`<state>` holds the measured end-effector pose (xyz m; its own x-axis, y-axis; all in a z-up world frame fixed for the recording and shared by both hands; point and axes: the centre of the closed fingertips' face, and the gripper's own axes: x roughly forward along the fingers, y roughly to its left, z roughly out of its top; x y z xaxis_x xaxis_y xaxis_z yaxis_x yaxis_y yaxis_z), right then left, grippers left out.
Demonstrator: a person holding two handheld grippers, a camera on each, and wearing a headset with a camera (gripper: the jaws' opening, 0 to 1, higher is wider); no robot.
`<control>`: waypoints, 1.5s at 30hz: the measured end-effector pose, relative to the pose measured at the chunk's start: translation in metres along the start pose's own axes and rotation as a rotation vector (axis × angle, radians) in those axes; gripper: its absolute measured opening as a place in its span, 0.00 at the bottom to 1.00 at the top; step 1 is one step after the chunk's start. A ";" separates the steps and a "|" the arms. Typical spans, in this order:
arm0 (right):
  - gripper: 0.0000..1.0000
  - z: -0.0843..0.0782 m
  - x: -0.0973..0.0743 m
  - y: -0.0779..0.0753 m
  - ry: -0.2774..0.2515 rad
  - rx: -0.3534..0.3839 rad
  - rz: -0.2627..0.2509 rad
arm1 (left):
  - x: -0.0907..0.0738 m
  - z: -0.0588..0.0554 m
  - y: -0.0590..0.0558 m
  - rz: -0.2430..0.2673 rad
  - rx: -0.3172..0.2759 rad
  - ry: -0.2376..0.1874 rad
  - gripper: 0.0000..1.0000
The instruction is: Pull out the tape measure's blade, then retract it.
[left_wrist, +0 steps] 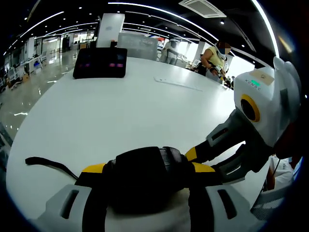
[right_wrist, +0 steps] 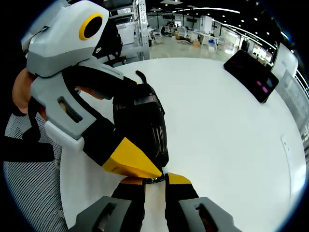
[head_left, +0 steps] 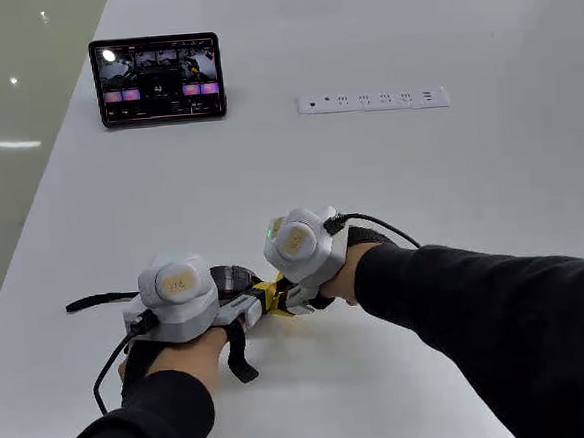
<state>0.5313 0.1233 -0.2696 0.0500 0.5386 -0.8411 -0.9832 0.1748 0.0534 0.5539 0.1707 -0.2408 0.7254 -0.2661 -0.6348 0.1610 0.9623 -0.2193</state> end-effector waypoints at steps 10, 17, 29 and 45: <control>0.13 0.000 -0.005 -0.001 -0.024 -0.023 -0.020 | -0.004 0.005 0.000 -0.008 0.002 -0.006 0.63; 0.17 -0.002 -0.020 -0.005 -0.056 -0.016 -0.055 | -0.008 0.019 0.001 -0.027 0.001 -0.033 0.62; 0.20 -0.013 -0.058 -0.010 -0.142 0.064 -0.122 | -0.015 0.018 -0.008 -0.105 0.050 0.001 0.73; 0.37 -0.066 -0.110 -0.010 -0.202 0.198 -0.214 | -0.041 0.017 -0.011 -0.272 0.153 0.014 0.99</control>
<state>0.5241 0.0083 -0.2134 0.3042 0.6214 -0.7220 -0.8946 0.4469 0.0077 0.5339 0.1721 -0.1997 0.6327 -0.5148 -0.5785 0.4477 0.8527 -0.2691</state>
